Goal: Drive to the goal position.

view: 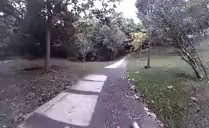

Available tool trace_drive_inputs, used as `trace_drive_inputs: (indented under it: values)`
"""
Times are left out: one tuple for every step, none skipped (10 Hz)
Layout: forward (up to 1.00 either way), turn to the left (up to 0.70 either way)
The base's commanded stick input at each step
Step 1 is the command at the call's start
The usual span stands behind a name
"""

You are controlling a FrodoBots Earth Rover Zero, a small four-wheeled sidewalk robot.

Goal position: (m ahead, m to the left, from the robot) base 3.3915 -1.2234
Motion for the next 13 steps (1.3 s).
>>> trace_drive_inputs:
  values:
    - [0.7, 0.0]
    - [0.7, 0.0]
    - [0.7, 0.0]
    - [0.7, 0.0]
    - [0.7, 0.0]
    - [0.7, 0.0]
    - [0.7, 0.0]
    - [0.7, 0.0]
    - [0.7, 0.0]
    - [0.7, -0.01]
    - [0.7, -0.05]
    - [0.7, -0.07]
    - [0.7, -0.06]
